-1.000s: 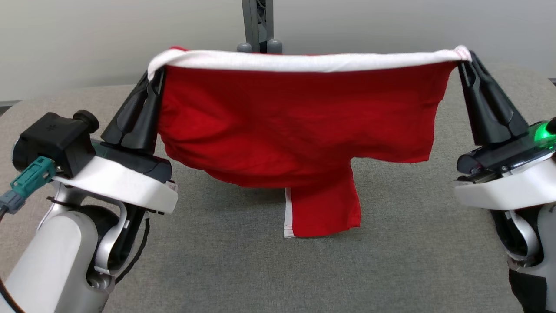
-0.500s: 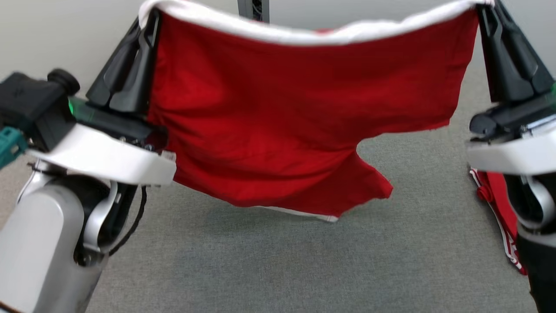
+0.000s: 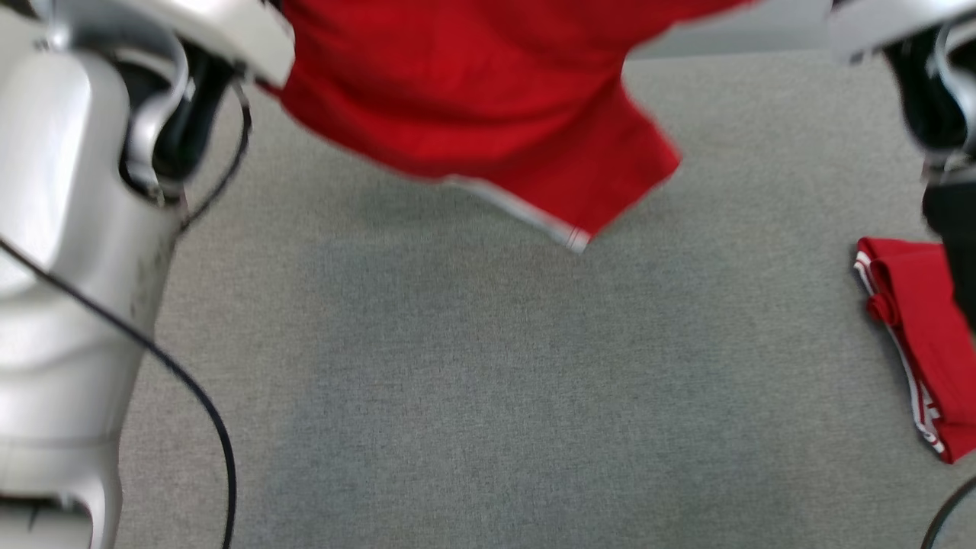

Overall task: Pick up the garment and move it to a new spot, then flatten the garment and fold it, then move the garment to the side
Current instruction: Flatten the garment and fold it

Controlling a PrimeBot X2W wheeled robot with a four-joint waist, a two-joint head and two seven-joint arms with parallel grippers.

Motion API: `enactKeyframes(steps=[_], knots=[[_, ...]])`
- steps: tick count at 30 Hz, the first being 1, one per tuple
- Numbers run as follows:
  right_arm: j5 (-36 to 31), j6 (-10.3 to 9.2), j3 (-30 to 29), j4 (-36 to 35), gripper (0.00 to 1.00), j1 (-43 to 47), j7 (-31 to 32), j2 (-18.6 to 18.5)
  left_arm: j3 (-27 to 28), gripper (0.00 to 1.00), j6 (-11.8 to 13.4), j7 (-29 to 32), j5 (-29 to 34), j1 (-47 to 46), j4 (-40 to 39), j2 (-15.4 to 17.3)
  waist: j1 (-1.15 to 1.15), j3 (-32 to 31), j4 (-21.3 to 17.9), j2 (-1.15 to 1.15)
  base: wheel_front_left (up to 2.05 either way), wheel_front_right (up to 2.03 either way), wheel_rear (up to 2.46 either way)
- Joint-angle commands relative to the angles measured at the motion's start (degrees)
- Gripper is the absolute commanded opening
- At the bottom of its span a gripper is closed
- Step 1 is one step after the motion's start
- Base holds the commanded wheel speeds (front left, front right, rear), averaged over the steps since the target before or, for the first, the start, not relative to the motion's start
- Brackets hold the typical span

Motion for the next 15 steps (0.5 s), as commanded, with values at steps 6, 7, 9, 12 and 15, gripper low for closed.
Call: enactKeyframes(steps=[6, 7, 9, 12, 15], knots=[[3.0, -0.03, 2.0, 15.1, 0.0, -14.8, -3.5, 0.5, -0.8, 0.0, -3.4, -1.8, 0.5, -14.7, 18.2, -2.7, 0.0, 7.1, 0.7, 0.0, 0.0, 0.0, 0.0], [3.2, -0.03, 2.1, 17.6, 0.0, -16.9, -4.1, 0.6, -1.3, 0.0, -3.8, -2.7, 1.4, -16.7, 21.0, -2.8, 0.0, 7.7, 0.8, 0.0, 0.0, 0.0, 0.0], [3.4, -0.03, 2.3, 22.2, 0.0, -21.2, -6.0, 1.2, -2.5, 0.0, -4.8, -5.5, 3.0, -20.7, 25.5, -3.2, 0.0, 8.9, 0.9, 0.0, 0.0, 0.0, 0.0], [3.3, -0.03, 2.0, 28.4, 0.0, -25.9, -9.7, 2.2, -3.5, 0.0, -5.8, -11.2, 4.9, -25.0, 31.6, -3.6, 0.0, 10.5, 0.8, 0.0, 0.0, 0.0, 0.0], [3.2, -0.03, 3.7, 33.1, 0.0, -29.7, -12.0, 4.5, -4.4, 0.0, -6.9, -15.9, 5.4, -28.4, 38.7, -4.6, 0.0, 12.9, 0.3, 0.0, 0.0, 0.0, 0.0]])
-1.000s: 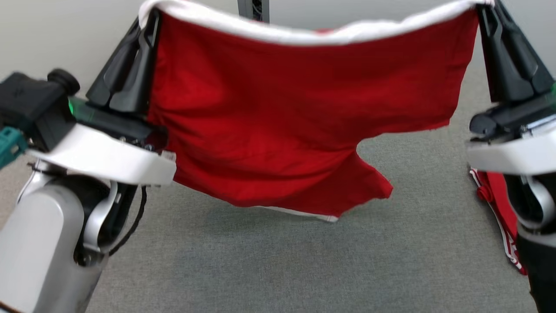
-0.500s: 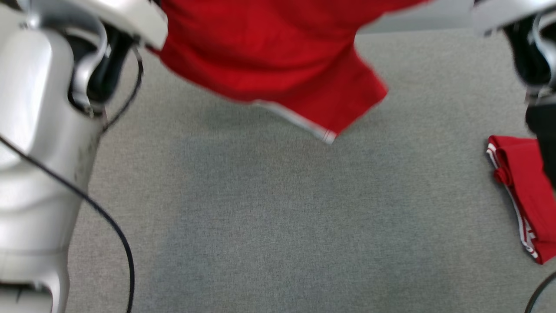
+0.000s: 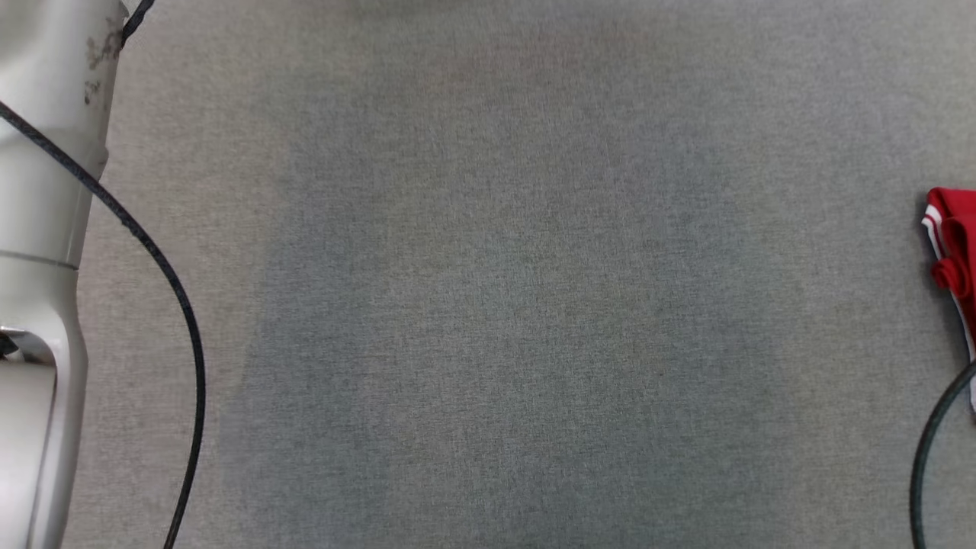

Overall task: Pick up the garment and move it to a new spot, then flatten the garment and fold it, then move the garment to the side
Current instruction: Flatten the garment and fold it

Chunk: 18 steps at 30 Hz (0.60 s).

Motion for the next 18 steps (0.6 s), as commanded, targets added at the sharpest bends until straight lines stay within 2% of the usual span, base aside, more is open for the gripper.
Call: enactKeyframes(steps=[1, 7, 10, 13, 18], knots=[[0.3, -0.04, 1.0, 1.1, 0.0, 0.3, -0.6, 0.5, -0.3, 0.0, -0.4, -1.0, -0.1, 0.0, 2.2, -0.3, 0.0, 1.6, -0.3, 0.0, 0.0, 0.0, 0.0], [4.4, -0.04, 5.4, 0.7, 0.0, 3.5, -1.3, 1.2, -0.7, 0.0, -1.3, -3.6, -2.0, 2.6, 6.8, -2.1, 0.0, 4.8, -0.2, 0.0, 0.0, 0.0, 0.0], [7.7, -0.03, 6.8, -2.6, 0.0, 7.8, -1.4, 0.5, -0.3, 0.0, -1.4, -4.6, -3.4, 6.3, 6.8, -3.1, 0.0, 6.0, 0.1, 0.0, 0.0, 0.0, 0.0], [11.1, -0.03, 7.1, -7.6, 0.0, 15.3, -1.4, -0.5, 0.1, 0.0, -1.4, -4.9, -4.0, 12.1, 4.4, -3.8, 0.0, 5.5, 0.5, 0.0, 0.0, 0.0, 0.0], [16.7, -0.02, 6.9, -17.2, 0.0, 30.3, -1.3, -1.7, 2.9, 0.0, -1.5, -4.9, -3.9, 25.3, -5.9, -3.9, 0.0, 3.4, 1.0, 0.0, 0.0, 0.0, 0.0]])
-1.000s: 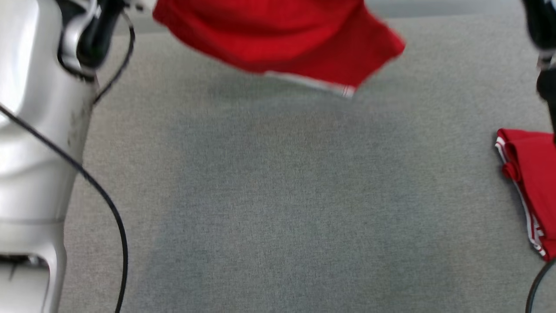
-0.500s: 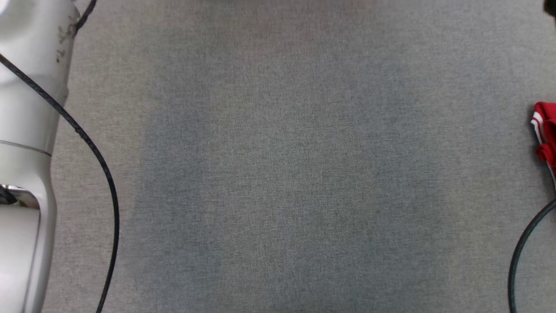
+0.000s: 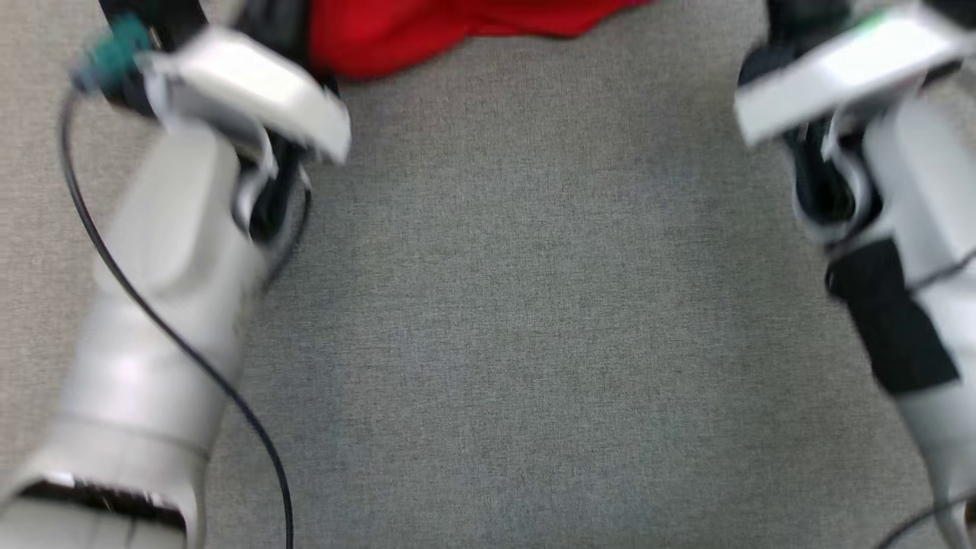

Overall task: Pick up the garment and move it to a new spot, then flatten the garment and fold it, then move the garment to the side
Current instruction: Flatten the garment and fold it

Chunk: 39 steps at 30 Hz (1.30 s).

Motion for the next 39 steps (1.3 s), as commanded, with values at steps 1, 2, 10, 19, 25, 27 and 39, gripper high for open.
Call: enactKeyframes(steps=[1, 2, 10, 19, 25, 27, 39], knots=[[0.5, 0.0, -0.6, -1.1, 0.0, 1.6, -0.2, -0.9, 0.2, 0.0, -0.1, -0.2, 0.5, 1.3, -1.0, 0.5, 0.0, -0.9, 0.3, 0.0, 0.0, 0.0, 0.0], [1.2, 0.0, -0.8, -3.1, 0.0, 4.4, -0.2, -1.2, 0.4, 0.0, -0.1, -0.2, 0.9, 3.8, -3.1, 0.8, 0.0, -1.5, 0.4, 0.0, 0.0, 0.0, 0.0], [2.4, 0.0, -3.9, -13.3, 0.0, 28.9, -0.2, -3.2, -2.1, 0.0, 1.8, 0.3, 3.3, 24.3, -17.6, 2.4, 0.0, -7.3, 1.0, 0.0, 0.0, 0.0, 0.0], [-0.2, 0.0, -10.5, -23.3, 0.0, 49.5, 5.9, -0.7, -5.7, 0.0, 6.3, 7.8, 4.6, 42.3, -33.8, 7.8, 0.0, -12.6, -0.4, 0.0, 0.0, 0.0, 0.0], [-3.8, 0.0, -16.7, -32.9, 0.0, 61.8, 13.0, 3.3, -7.5, 0.0, 8.9, 15.9, 2.4, 52.6, -42.9, 10.9, 0.0, -15.4, -1.0, 0.0, 0.0, 0.0, 0.0], [-4.9, 0.0, -18.8, -36.3, 0.0, 65.7, 15.6, 4.8, -7.9, 0.0, 10.0, 19.0, 1.3, 55.8, -45.8, 11.8, 0.0, -15.9, -1.2, 0.0, 0.0, 0.0, 0.0], [-9.1, 0.0, -24.7, -50.5, 0.0, 82.3, 27.6, 8.2, -6.9, 0.0, 16.3, 32.5, -3.8, 70.2, -60.6, 19.4, 0.0, -17.4, -2.2, 0.0, 0.0, 0.0, 0.0]])
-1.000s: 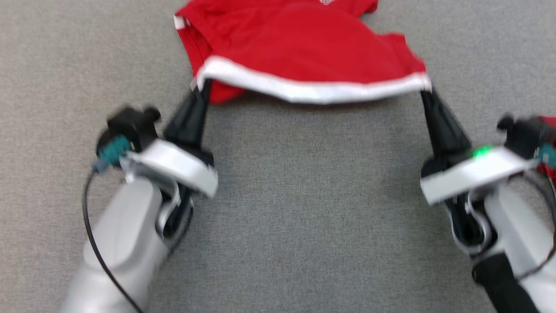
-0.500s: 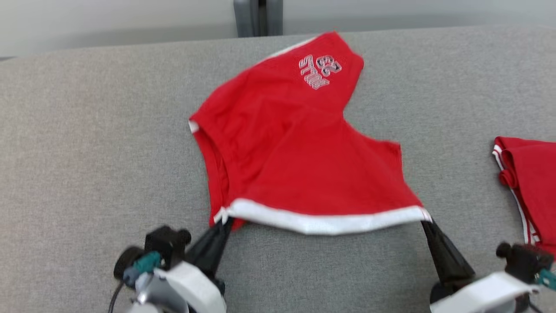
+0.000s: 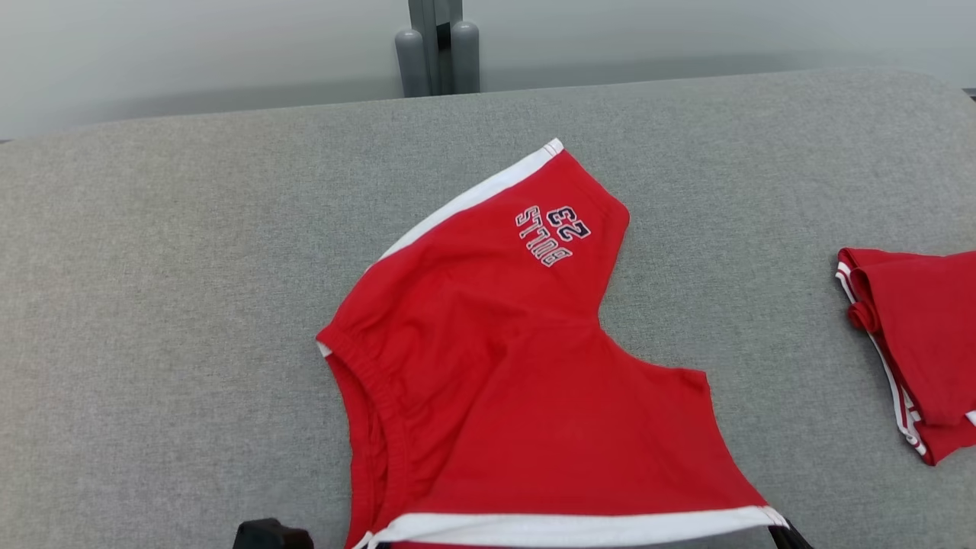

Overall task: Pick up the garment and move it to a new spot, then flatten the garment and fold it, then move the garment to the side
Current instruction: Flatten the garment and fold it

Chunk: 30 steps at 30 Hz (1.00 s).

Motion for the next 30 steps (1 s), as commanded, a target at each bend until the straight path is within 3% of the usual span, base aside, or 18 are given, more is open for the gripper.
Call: enactKeyframes(steps=[1, 7, 14, 22, 30], knots=[[-0.5, 0.0, -0.7, -1.2, 0.0, 0.9, 0.9, -0.1, 0.4, 0.0, 0.6, 0.7, -0.3, 1.0, -1.3, 1.0, 0.0, 0.1, 0.0, 0.0, 0.0, 0.0, 0.0], [-2.0, -0.01, -4.4, -6.4, 0.0, 1.3, 2.8, -0.1, 2.2, 0.0, 2.3, 1.4, -1.5, 3.2, -6.9, 2.3, 0.0, 0.5, 0.6, 0.0, 0.0, 0.0, 0.0], [-5.9, -0.01, -4.3, -5.3, 0.0, -11.0, 4.8, -1.3, 3.2, 0.0, 0.1, -2.4, -1.9, -3.5, -5.0, -0.9, 0.0, -0.3, 3.1, 0.0, 0.0, 0.0, 0.0], [-6.0, -0.01, -2.4, 5.4, 0.0, -29.2, 4.5, -6.1, 2.5, 0.0, -2.1, -4.9, -0.4, -15.4, 1.3, -5.8, 0.0, 1.4, 8.0, 0.0, 0.0, 0.0, 0.0], [-3.6, -0.01, 2.5, 21.5, 0.0, -48.3, 2.3, -10.4, 2.2, 0.0, -4.5, -7.9, -1.1, -26.2, 10.3, -11.5, 0.0, 7.0, 11.8, 0.0, 0.0, 0.0, 0.0]])
